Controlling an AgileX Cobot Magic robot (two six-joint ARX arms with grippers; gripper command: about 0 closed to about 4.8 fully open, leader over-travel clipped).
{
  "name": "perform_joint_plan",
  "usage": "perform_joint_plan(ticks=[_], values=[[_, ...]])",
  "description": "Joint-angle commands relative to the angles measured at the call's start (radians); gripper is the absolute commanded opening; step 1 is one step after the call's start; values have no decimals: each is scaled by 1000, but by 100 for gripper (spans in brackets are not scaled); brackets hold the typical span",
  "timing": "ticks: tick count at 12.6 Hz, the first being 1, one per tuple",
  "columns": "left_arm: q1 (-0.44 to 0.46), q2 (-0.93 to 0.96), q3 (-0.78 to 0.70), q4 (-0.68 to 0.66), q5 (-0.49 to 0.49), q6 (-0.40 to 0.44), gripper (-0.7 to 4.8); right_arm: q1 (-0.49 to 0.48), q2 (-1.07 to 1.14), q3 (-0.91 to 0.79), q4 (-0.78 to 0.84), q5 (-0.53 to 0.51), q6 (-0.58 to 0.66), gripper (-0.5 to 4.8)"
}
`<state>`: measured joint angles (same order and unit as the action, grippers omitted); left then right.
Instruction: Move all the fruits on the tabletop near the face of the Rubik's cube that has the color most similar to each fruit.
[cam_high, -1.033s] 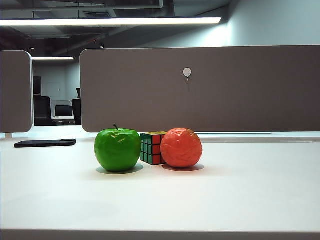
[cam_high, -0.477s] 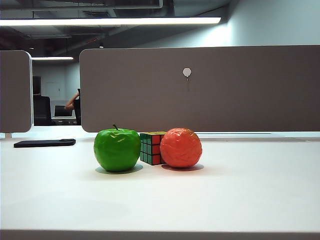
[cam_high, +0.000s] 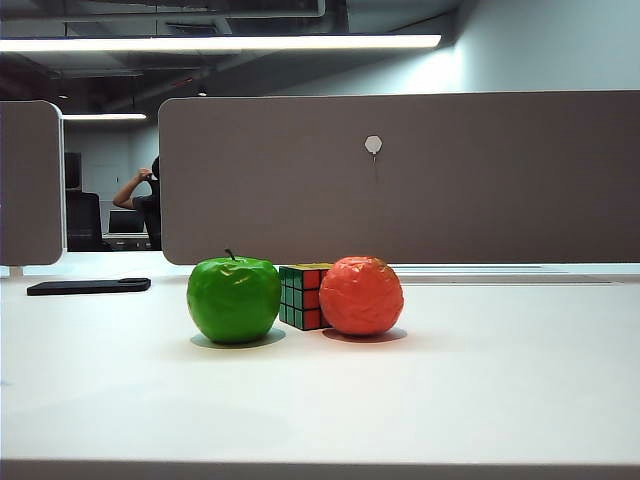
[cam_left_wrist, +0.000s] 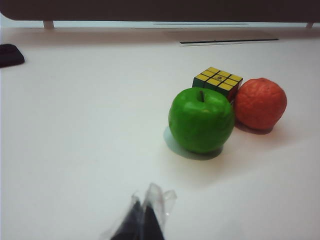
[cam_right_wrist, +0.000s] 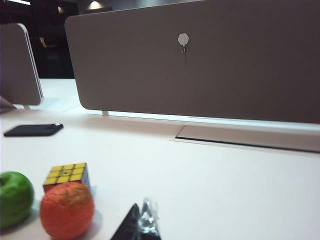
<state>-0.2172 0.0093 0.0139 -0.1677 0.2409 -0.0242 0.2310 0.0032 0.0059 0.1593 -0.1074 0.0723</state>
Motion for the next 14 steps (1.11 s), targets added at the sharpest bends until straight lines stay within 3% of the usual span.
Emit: perform_joint_plan(ticks=[1, 4, 5, 6, 7, 8, 11, 14], values=[[0, -2, -3, 71, -133, 29, -5, 0, -1, 3, 115, -3, -126, -5], [2, -3, -3, 121, -248, 51, -5, -26, -1, 3, 150, 8, -160, -5], [3, -6, -3, 140, -264, 71, -5, -123, -1, 3, 153, -9, -159, -5], [3, -6, -3, 148, -269, 71, -5, -153, -1, 3, 152, -28, -159, -5], [318, -6, -3, 237, -29, -35, -6, -471, -1, 3, 162, -370, -46, -6], [309, -6, -3, 235, -35, -66, -5, -200, -1, 3, 131, -114, -72, -6], [248, -6, -2, 200, -53, -50, -5, -193, -1, 3, 66, -48, -73, -6], [171, -6, -3, 171, -139, -13, -5, -193, -1, 3, 54, -25, -73, -6]])
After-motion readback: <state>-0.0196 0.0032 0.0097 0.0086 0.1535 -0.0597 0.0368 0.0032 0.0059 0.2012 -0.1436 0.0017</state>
